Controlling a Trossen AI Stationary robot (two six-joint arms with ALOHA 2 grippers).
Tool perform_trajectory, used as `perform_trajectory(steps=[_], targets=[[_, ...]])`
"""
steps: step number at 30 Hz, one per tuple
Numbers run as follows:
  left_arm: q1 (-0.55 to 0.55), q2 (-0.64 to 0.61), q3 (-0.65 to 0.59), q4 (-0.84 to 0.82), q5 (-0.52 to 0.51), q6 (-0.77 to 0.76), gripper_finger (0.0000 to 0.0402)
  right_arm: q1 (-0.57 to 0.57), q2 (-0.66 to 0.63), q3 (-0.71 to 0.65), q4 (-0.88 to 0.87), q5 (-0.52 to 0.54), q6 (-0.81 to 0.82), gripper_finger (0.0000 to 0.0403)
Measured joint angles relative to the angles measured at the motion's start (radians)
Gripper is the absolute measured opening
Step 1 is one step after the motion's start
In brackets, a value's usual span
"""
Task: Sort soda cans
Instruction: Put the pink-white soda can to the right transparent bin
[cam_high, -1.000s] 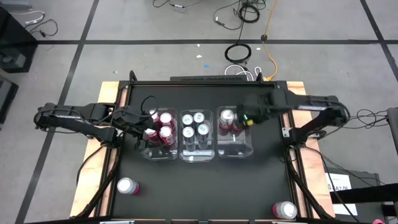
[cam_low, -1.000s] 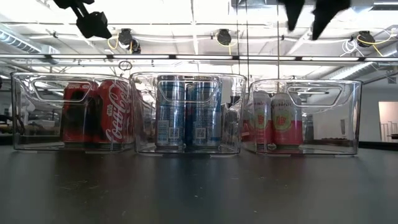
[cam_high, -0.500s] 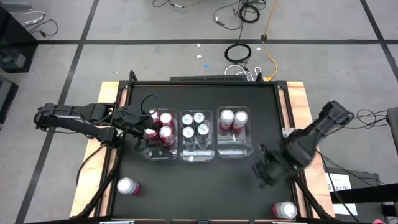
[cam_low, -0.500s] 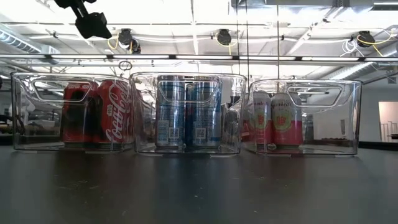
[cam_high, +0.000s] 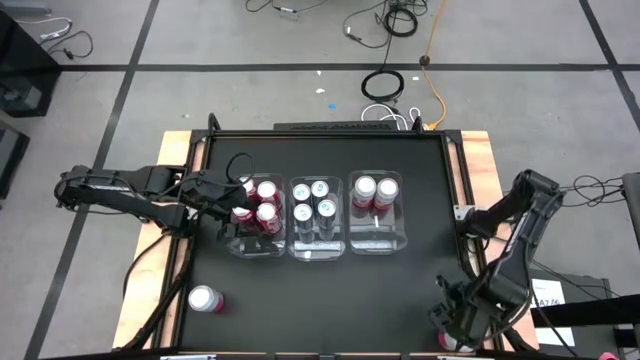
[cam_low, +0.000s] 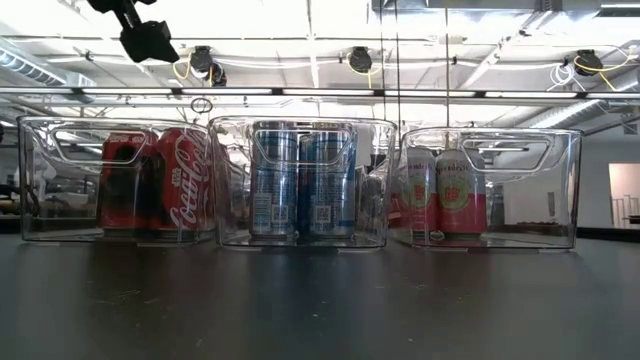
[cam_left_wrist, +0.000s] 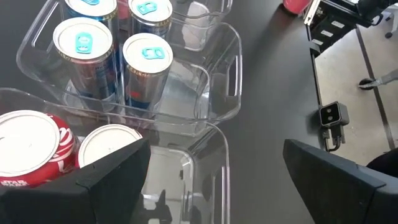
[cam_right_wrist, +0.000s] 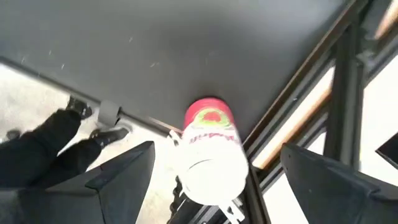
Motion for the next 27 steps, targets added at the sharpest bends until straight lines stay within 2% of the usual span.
perform_trajectory(steps=[6,15,19,27], targets=[[0.000,0.000,0.001,0.015,0.000,0.000,0.0375,0.008,0.029,-0.001,0.048,-0.007,-0.069,0.0338],[0.000,0.000,0.001,0.015,-0.003,0.000,0.0375,0.008,0.127,-0.002,0.071,-0.159,-0.259,0.0338],[0.000,0.000,0.001,0.015,-0.003,-0.001,0.0375,0.007,0.148,-0.002,0.150,-0.170,-0.281,0.0338],[0.000,0.000,0.001,0.014,-0.003,-0.009,0.0375,0.010,0.164,-0.055,0.189,-0.241,-0.292,0.0338]])
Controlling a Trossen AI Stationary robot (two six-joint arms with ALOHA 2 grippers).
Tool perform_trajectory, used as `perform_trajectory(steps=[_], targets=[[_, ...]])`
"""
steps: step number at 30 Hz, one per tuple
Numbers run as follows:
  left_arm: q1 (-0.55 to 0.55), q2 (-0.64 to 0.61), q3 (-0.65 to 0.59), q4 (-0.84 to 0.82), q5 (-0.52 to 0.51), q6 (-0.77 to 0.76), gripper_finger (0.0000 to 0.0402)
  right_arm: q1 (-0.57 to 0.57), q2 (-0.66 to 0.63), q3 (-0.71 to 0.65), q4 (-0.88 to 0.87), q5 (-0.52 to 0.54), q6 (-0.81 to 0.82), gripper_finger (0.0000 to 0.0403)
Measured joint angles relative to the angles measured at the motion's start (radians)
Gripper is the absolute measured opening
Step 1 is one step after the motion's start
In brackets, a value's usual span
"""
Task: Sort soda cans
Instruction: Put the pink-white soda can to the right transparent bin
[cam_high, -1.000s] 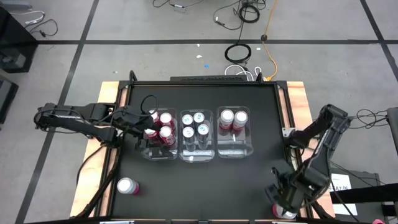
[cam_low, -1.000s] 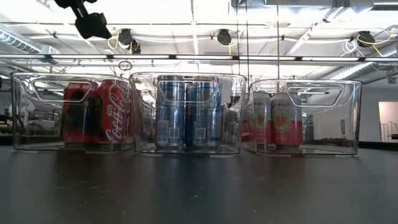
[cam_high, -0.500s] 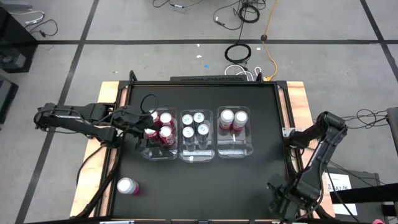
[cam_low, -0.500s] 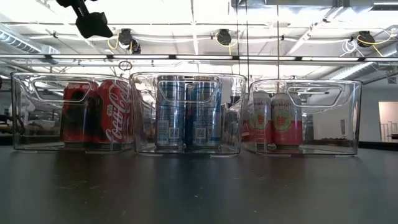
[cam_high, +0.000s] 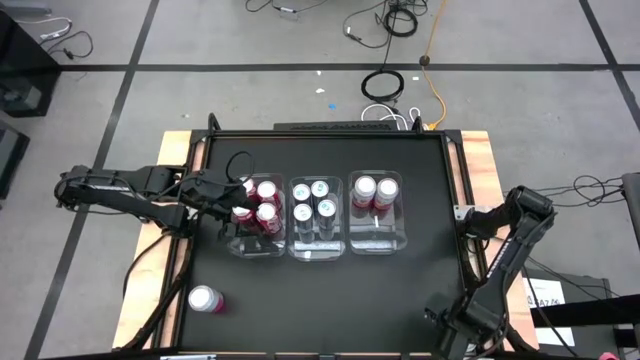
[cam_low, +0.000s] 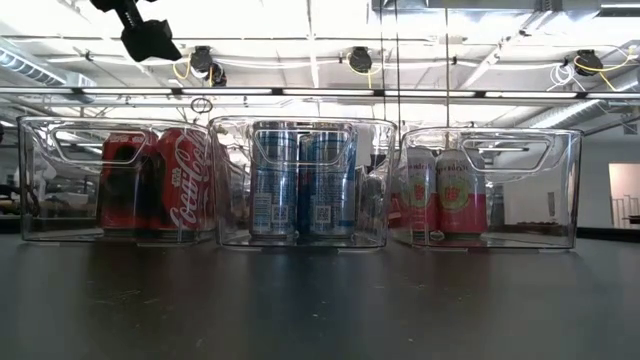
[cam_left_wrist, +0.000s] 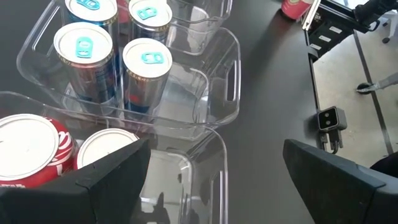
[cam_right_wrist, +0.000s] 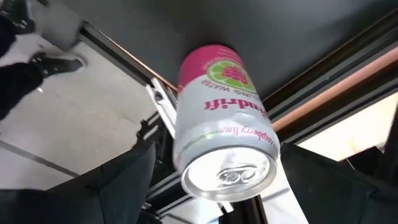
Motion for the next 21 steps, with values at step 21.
perform_trajectory(steps=[21], targets=[[0.000,0.000,0.000,-0.001,0.000,-0.015,0.0375,0.007,0.000,-0.189,0.203,-0.146,-0.052,0.0334]])
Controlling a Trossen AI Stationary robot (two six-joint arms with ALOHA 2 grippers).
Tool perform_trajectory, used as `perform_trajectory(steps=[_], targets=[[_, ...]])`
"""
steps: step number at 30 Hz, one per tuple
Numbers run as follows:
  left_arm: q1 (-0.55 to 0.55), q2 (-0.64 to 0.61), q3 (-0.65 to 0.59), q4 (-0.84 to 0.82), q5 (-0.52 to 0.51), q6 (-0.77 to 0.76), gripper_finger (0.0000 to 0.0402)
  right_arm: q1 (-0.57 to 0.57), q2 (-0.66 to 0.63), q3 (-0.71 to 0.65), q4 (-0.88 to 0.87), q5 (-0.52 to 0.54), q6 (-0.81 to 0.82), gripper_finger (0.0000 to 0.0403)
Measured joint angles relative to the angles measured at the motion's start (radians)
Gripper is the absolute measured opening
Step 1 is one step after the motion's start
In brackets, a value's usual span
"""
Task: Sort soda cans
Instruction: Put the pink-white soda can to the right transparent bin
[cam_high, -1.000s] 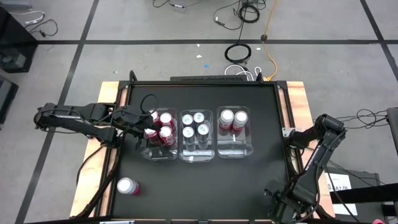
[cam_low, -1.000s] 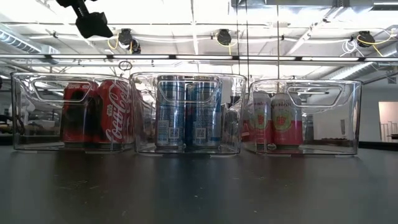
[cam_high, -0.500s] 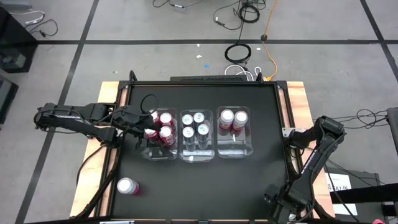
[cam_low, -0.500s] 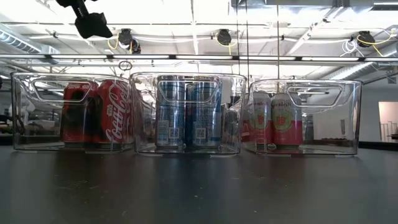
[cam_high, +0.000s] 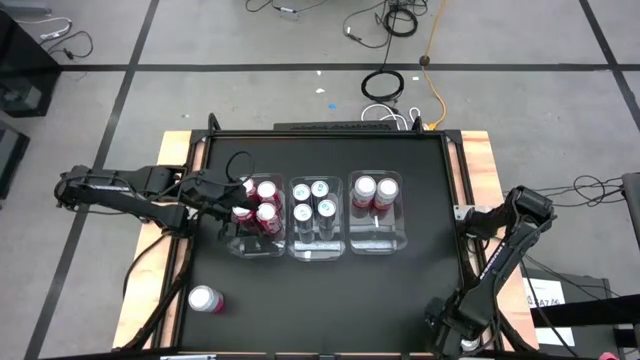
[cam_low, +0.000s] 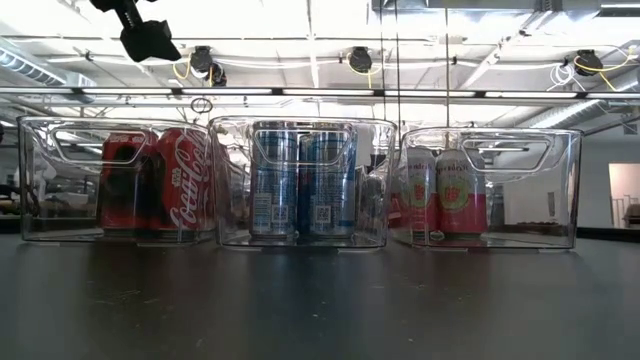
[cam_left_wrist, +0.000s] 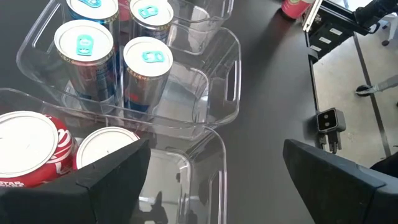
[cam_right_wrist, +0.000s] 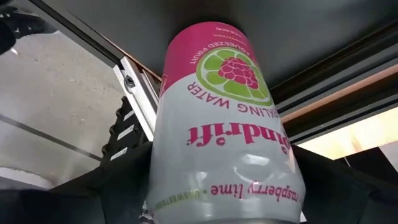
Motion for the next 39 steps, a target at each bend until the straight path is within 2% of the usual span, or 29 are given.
perform_trajectory(steps=[6,10,17,21,28,34,39], targets=[[0.000,0.000,0.000,0.000,0.000,0.000,0.0375,0.000,0.000,0.000,0.000,-0.008,0.003,0.0280],[0.000,0.000,0.000,0.000,0.000,0.000,0.0375,-0.011,-0.002,0.006,-0.014,-0.005,0.007,0.0278],[0.000,0.000,0.000,0.000,0.000,0.002,0.0375,-0.075,-0.036,0.054,-0.184,0.026,-0.005,0.0278],[0.000,0.000,0.000,0.000,0.000,0.006,0.0375,-0.128,-0.096,0.082,-0.259,0.098,-0.017,0.0278],[0.000,0.000,0.000,0.000,0.000,0.007,0.0375,-0.255,-0.169,0.207,-0.471,0.298,-0.074,0.0278],[0.000,0.000,0.000,0.000,0.000,0.011,0.0375,-0.424,-0.169,0.355,-0.552,0.478,-0.274,0.0278],[0.000,0.000,0.000,0.000,0.000,0.028,0.0375,-0.596,-0.169,0.428,-0.585,0.547,-0.455,0.0278]])
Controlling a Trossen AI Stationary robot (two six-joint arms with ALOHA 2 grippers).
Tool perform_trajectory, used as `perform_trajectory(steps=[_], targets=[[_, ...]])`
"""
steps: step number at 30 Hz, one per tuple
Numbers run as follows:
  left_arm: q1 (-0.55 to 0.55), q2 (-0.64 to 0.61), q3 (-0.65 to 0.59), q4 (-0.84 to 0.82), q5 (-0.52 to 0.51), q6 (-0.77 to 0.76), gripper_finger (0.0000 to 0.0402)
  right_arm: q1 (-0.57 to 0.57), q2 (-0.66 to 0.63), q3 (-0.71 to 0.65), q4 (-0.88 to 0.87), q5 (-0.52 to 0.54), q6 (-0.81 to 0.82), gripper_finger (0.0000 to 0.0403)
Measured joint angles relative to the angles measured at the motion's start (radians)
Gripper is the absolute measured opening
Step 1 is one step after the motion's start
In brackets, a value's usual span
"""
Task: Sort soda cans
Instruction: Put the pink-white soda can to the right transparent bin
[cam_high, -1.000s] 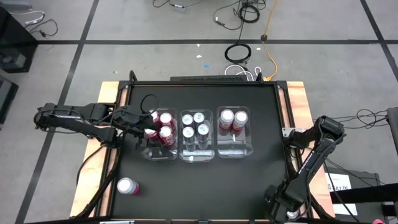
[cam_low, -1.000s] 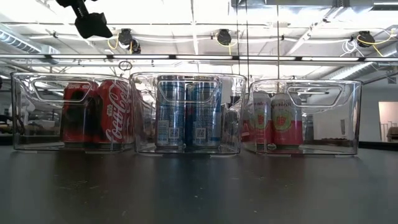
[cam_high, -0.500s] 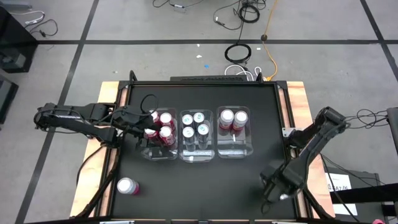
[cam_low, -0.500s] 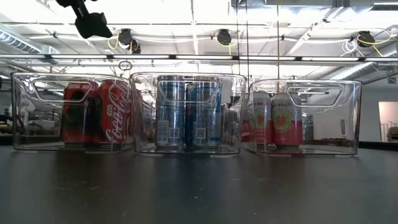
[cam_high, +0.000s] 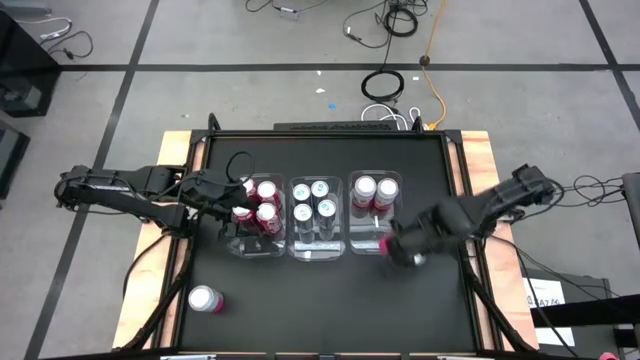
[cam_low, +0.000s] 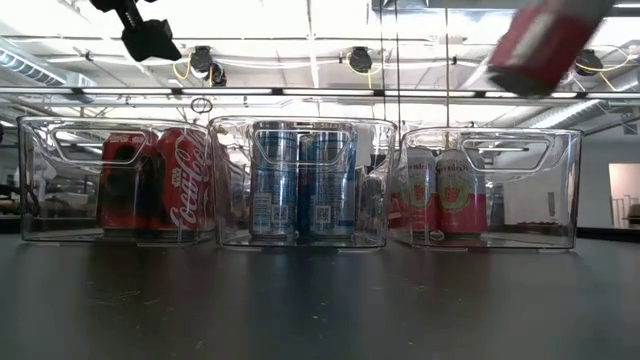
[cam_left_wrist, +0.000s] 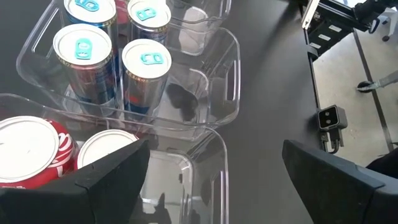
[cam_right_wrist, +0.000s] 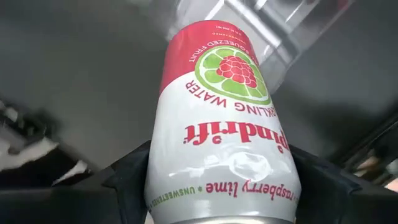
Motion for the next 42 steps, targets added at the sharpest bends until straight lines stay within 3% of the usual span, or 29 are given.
perform_trajectory(steps=[7,14,21,34,42], targets=[[0.000,0.000,0.000,0.000,0.000,0.004,0.0375,-0.241,0.028,0.009,-0.006,-0.007,-0.218,0.0278],[0.000,0.000,0.000,0.000,0.000,0.006,0.0375,-0.401,0.162,-0.005,-0.030,-0.111,-0.436,0.0278],[0.000,0.000,0.000,0.000,0.000,0.012,0.0375,-0.473,0.236,-0.091,-0.030,-0.122,-0.579,0.0282],[0.000,0.000,0.000,0.000,0.002,0.033,0.0375,-0.594,0.235,-0.226,0.079,-0.175,-0.610,0.0283],[0.000,0.000,0.000,0.000,0.006,0.030,0.0375,-0.605,0.235,-0.240,0.130,-0.166,-0.611,0.0329]])
